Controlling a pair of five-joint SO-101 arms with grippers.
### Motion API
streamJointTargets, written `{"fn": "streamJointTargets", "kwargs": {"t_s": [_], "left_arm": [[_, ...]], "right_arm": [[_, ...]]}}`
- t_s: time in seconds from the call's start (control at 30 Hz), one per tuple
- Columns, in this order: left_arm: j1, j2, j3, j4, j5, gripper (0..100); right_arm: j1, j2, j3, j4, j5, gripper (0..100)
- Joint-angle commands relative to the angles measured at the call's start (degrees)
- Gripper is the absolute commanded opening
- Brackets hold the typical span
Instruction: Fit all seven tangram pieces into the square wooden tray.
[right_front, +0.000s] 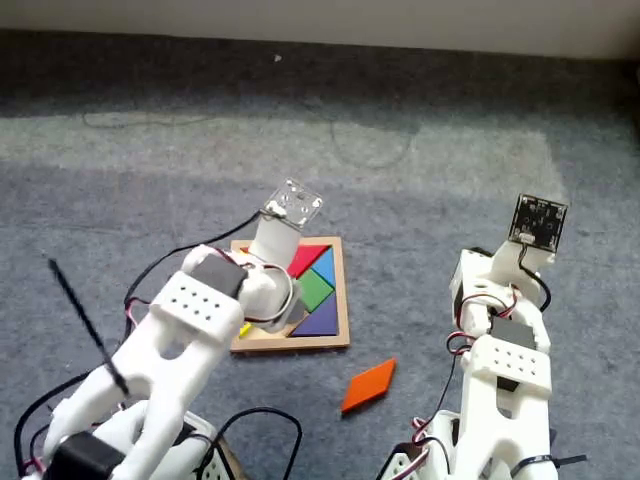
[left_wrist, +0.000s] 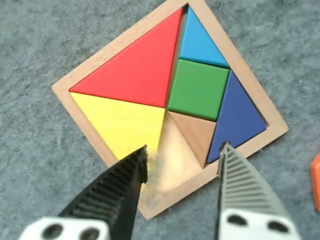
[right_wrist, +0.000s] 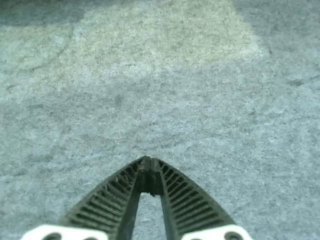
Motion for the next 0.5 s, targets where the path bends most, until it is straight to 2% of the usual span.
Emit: {"fn": "streamJointTargets", "kwargs": {"t_s": [0.0, 0.2, 0.47], "left_arm": [[1.36, 9.19, -5.05, -2.29, 1.14, 23], [1.36, 20.18, -10.95, -2.37, 4.66, 23], [1.45, 22.46, -11.30, -4.13, 6.86, 23]], "right_arm": [[-0.57, -1.19, -0.75, -1.27, 0.70, 0.6], [-0.57, -1.19, -0.75, -1.27, 0.70, 0.6], [-0.57, -1.19, -0.75, -1.27, 0.70, 0.6]]}}
